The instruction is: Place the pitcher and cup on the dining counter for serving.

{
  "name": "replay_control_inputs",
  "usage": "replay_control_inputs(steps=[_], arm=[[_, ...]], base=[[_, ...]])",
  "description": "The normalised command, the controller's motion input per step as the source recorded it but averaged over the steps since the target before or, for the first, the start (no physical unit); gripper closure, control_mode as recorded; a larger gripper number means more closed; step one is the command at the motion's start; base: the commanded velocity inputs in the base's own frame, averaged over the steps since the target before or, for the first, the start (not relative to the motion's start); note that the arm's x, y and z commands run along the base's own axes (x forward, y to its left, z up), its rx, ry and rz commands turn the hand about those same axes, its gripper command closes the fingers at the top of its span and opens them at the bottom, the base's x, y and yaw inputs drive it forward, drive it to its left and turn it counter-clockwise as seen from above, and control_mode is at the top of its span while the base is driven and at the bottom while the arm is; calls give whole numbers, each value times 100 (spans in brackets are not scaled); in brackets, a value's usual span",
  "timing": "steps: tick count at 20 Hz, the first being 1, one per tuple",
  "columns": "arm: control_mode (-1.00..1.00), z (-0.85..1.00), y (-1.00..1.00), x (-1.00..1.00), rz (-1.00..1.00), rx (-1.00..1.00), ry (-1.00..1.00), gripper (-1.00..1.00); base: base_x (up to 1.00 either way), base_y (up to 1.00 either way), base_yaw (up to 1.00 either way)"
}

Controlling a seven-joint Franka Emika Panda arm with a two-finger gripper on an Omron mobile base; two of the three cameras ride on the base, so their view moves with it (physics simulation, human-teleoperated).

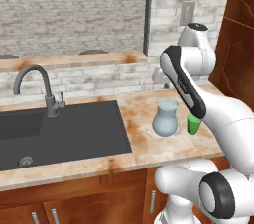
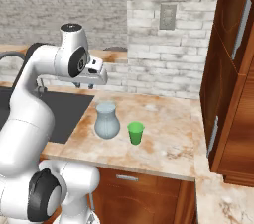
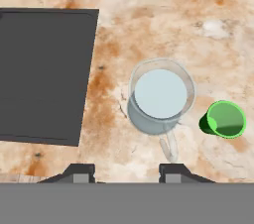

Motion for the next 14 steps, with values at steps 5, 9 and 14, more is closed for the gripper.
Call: replay_control_inputs(steps=[5, 9, 14], arm=[[-100, -8, -2, -6, 0, 0, 2, -100], [-100, -82, -21, -4, 4, -8, 16, -100], [-100, -100, -63, -15, 9, 0, 11, -100]], base=[[0, 0, 0], [0, 0, 0], [0, 0, 0]])
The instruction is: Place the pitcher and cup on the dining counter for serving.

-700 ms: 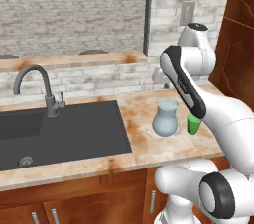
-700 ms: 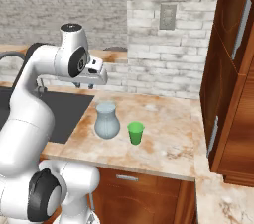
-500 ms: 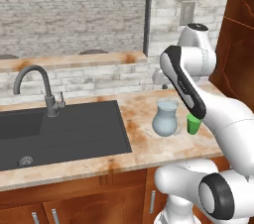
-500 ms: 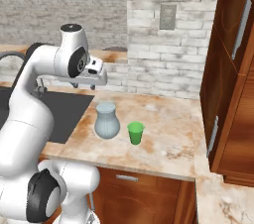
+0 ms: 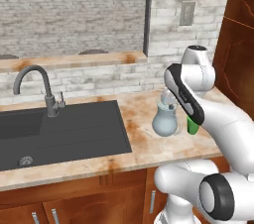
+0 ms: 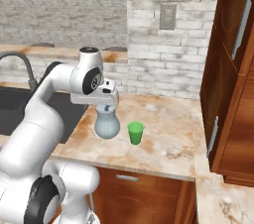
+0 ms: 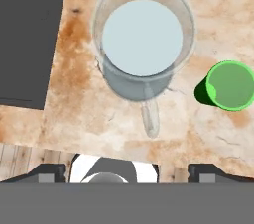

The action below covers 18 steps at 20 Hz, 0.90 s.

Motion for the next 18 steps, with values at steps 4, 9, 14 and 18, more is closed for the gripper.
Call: replay_control_inputs(steps=[4, 9, 14, 18], arm=[[-100, -71, -53, -10, 2, 3, 0, -100], [-100, -37, 3, 16, 0, 0, -2, -100], [-100, -30, 4, 23, 0, 0, -1, -100], [-100, -18, 0, 14, 0, 0, 0, -100]], base=[[0, 0, 0], [0, 0, 0], [0, 0, 0], [0, 0, 0]])
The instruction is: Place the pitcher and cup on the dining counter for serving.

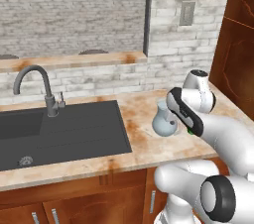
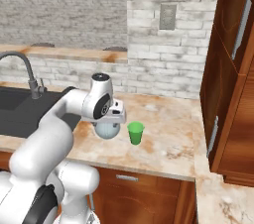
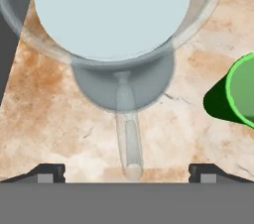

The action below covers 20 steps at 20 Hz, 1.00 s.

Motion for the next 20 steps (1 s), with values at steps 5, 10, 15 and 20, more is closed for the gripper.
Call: replay_control_inputs(steps=[5, 10, 15, 20], arm=[[-100, -15, 0, 12, 1, 0, 0, -100], [-100, -16, 0, 20, 3, 0, 0, -100], [-100, -18, 0, 22, 4, 0, 0, -100], [-100, -16, 0, 25, 4, 0, 0, -100]], base=[[0, 0, 0], [0, 0, 0], [0, 0, 0], [0, 0, 0]])
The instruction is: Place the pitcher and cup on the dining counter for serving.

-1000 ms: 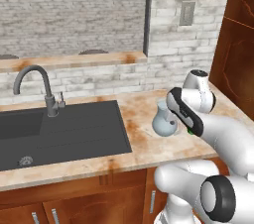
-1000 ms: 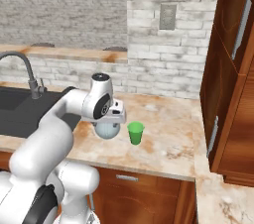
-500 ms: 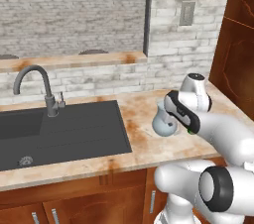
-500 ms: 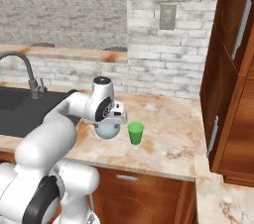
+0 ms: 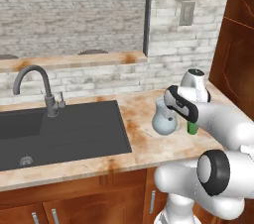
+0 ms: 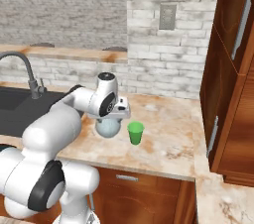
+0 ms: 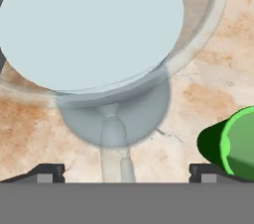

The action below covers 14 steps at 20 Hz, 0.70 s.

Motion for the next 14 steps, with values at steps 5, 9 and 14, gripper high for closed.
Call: replay_control_inputs(steps=[5, 9, 14], arm=[[-100, -23, 1, 15, 4, 4, 0, 100], [-100, -18, 5, 0, 0, 1, 0, 100], [-100, -1, 0, -3, 0, 0, -3, 100]], base=[[0, 0, 0], [0, 0, 0], [0, 0, 0]])
